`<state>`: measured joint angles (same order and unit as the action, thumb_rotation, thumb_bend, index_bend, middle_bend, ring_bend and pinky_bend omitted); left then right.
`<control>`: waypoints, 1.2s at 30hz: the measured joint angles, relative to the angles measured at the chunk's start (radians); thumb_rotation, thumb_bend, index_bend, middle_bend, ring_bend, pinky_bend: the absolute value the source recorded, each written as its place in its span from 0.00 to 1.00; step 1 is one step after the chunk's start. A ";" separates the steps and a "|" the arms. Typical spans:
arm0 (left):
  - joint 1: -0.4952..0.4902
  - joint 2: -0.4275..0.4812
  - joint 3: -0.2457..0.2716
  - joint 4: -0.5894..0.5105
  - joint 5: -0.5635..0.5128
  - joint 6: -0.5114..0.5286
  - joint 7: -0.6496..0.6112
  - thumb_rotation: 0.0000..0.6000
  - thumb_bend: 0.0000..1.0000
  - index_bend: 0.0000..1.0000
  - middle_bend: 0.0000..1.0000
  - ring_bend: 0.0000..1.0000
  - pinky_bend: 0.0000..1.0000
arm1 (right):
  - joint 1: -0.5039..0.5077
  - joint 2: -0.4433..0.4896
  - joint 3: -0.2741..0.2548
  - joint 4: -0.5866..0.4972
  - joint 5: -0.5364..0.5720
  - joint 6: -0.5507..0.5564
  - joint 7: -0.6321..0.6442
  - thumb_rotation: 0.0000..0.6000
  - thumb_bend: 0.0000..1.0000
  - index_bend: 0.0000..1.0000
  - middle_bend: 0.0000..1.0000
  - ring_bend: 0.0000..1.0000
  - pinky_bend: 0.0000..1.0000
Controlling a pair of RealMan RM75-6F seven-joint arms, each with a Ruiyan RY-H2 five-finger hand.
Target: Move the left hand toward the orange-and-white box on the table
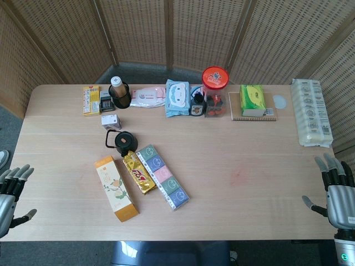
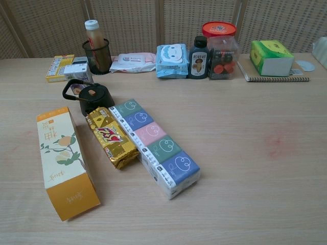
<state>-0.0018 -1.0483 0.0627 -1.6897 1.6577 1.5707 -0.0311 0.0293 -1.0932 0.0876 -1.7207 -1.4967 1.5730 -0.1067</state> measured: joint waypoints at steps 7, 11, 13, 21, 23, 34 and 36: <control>0.000 0.004 0.002 -0.003 0.001 -0.004 -0.002 1.00 0.00 0.00 0.00 0.00 0.00 | 0.001 0.012 -0.005 -0.010 0.001 -0.017 0.014 1.00 0.02 0.00 0.00 0.00 0.00; 0.001 0.008 0.004 -0.004 0.004 -0.001 -0.006 1.00 0.00 0.00 0.01 0.01 0.00 | 0.004 0.016 -0.009 -0.014 0.004 -0.035 0.019 1.00 0.02 0.00 0.00 0.00 0.00; 0.000 0.010 0.005 -0.006 0.004 -0.007 -0.008 1.00 0.00 0.00 0.14 0.10 0.00 | 0.007 0.019 -0.011 -0.020 0.003 -0.041 0.023 1.00 0.02 0.00 0.00 0.00 0.00; -0.030 -0.003 -0.007 -0.014 -0.001 -0.051 -0.001 1.00 0.10 0.00 1.00 0.98 0.95 | 0.004 0.036 -0.014 -0.032 -0.004 -0.040 0.057 1.00 0.02 0.00 0.00 0.00 0.00; -0.036 -0.024 -0.020 -0.013 0.001 -0.041 -0.003 1.00 0.21 0.02 1.00 1.00 1.00 | 0.003 0.038 -0.015 -0.032 -0.007 -0.038 0.061 1.00 0.02 0.00 0.00 0.00 0.00; -0.113 0.006 -0.035 -0.118 -0.008 -0.169 0.006 1.00 0.40 0.12 1.00 1.00 1.00 | 0.005 0.036 -0.019 -0.034 -0.008 -0.048 0.053 1.00 0.02 0.00 0.00 0.00 0.00; -0.143 0.031 -0.032 -0.157 -0.032 -0.245 0.007 1.00 0.41 0.12 1.00 1.00 1.00 | 0.006 0.034 -0.021 -0.035 -0.007 -0.051 0.048 1.00 0.02 0.00 0.00 0.00 0.00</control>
<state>-0.1444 -1.0176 0.0307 -1.8468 1.6252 1.3262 -0.0237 0.0350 -1.0587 0.0670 -1.7558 -1.5032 1.5218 -0.0588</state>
